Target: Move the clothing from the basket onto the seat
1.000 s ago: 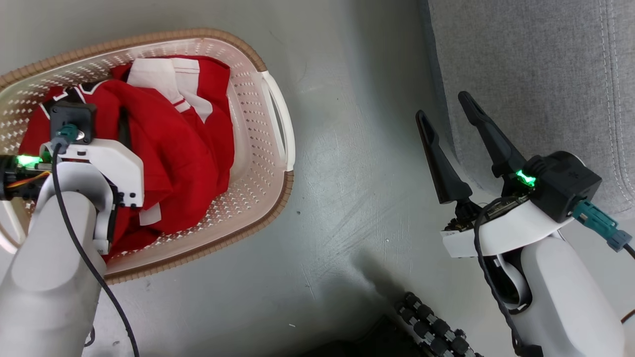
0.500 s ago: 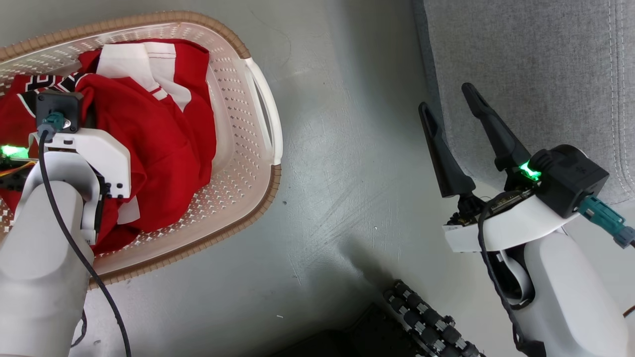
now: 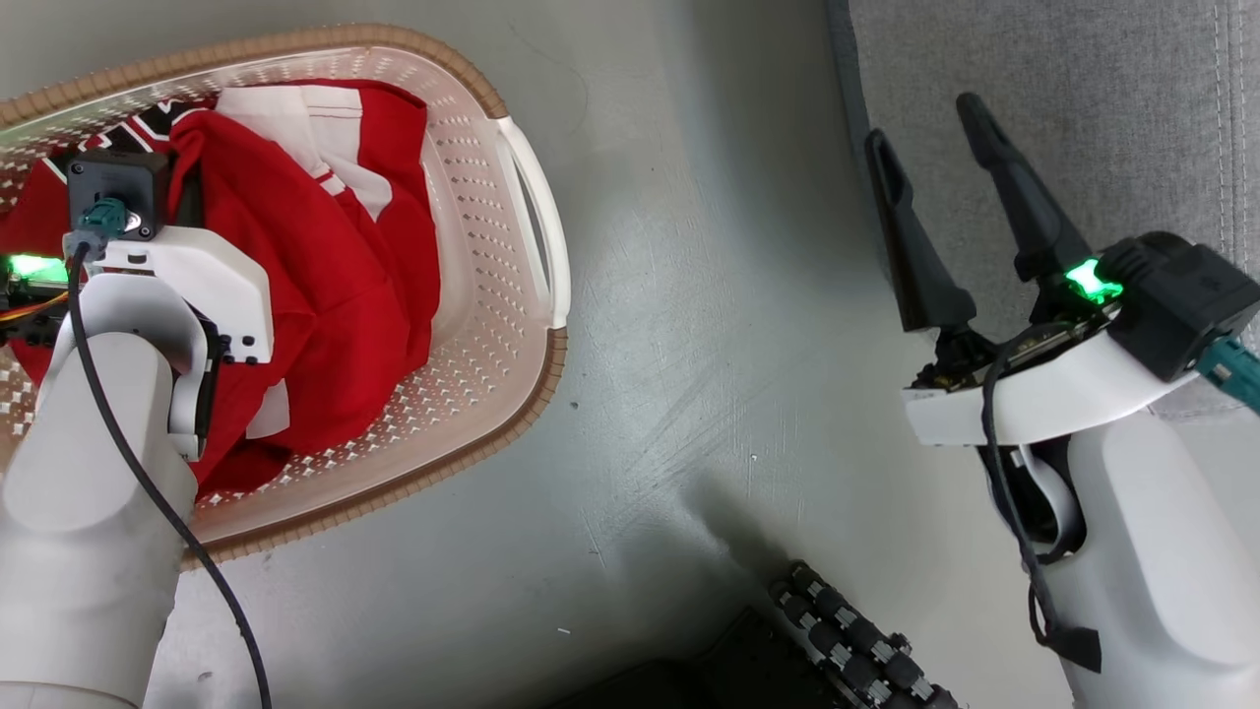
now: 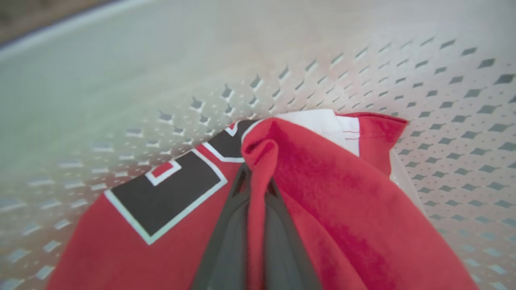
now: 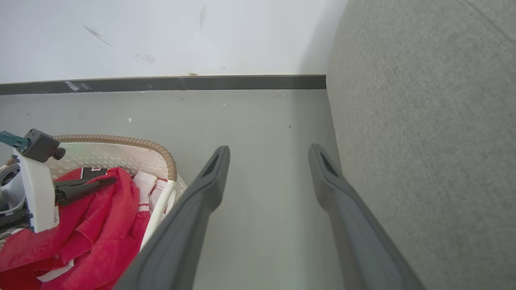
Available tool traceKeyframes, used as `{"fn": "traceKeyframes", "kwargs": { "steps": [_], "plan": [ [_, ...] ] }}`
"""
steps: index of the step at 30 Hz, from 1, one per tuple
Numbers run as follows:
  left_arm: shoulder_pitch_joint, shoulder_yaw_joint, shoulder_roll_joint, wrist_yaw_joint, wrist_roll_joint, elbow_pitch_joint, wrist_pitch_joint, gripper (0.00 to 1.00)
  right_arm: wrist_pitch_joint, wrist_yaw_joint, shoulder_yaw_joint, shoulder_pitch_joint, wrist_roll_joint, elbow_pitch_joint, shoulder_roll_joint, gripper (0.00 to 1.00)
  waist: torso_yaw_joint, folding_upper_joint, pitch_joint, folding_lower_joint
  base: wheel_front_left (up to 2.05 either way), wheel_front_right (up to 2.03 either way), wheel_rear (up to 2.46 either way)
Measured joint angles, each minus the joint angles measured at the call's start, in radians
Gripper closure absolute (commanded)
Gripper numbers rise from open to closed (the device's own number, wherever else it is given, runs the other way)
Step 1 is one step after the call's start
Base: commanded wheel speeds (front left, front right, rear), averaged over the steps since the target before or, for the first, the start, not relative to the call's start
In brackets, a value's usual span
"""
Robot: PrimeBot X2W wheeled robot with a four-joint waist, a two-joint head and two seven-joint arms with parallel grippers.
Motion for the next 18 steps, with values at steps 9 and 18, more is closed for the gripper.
{"fn": "traceKeyframes", "kwargs": {
  "steps": [9, 18],
  "plan": [
    [0.010, 0.007, -0.021, -0.016, -0.017, -0.001, -0.058, 1.00, 0.000, 0.000, -0.006, -0.030, 0.019, 0.018, 0.000, 0.00, 0.028, 0.0000, -0.035, 0.0000, 0.00, 0.00, 0.00],
    [0.055, 0.006, -0.053, -0.033, -0.048, -0.021, -0.137, 1.00, 0.000, 0.000, -0.020, -0.082, 0.035, 0.039, -0.001, 0.00, 0.062, 0.0000, -0.087, 0.0000, 0.00, 0.00, 0.00]
  ]
}}
